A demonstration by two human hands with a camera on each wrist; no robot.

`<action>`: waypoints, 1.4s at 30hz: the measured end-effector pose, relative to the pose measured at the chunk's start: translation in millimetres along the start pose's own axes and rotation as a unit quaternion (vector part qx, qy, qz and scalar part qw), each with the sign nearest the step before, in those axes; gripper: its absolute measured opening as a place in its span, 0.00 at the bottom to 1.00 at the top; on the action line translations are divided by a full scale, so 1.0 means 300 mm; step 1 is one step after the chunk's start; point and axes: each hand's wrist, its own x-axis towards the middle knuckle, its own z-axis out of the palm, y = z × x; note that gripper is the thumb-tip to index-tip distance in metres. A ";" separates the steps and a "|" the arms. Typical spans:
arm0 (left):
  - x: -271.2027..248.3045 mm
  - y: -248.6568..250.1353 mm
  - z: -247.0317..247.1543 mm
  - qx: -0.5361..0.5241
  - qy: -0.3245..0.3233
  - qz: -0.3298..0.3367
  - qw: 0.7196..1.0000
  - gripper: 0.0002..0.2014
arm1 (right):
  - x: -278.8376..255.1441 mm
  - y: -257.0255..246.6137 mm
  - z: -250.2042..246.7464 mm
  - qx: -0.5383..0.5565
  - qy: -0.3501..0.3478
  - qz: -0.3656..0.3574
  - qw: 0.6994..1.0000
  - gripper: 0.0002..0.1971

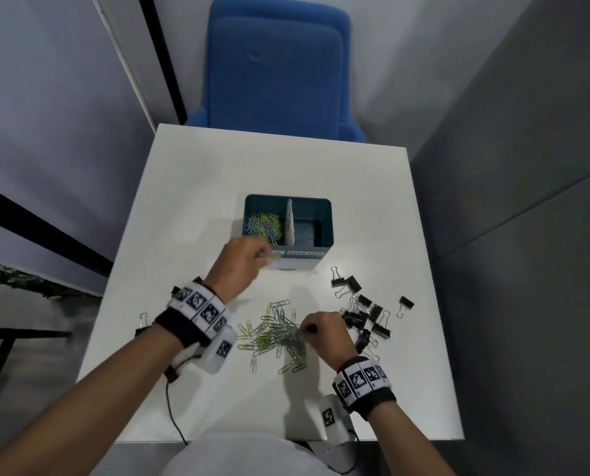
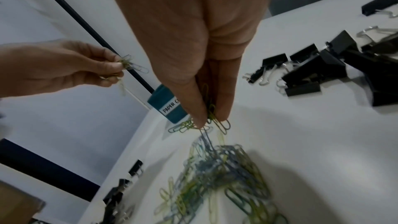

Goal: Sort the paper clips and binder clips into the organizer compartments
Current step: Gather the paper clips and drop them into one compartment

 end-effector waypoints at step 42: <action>-0.384 -0.310 0.409 0.137 -0.147 -0.054 0.978 0.27 | -0.044 0.074 0.187 -0.071 -0.067 0.063 0.993 0.30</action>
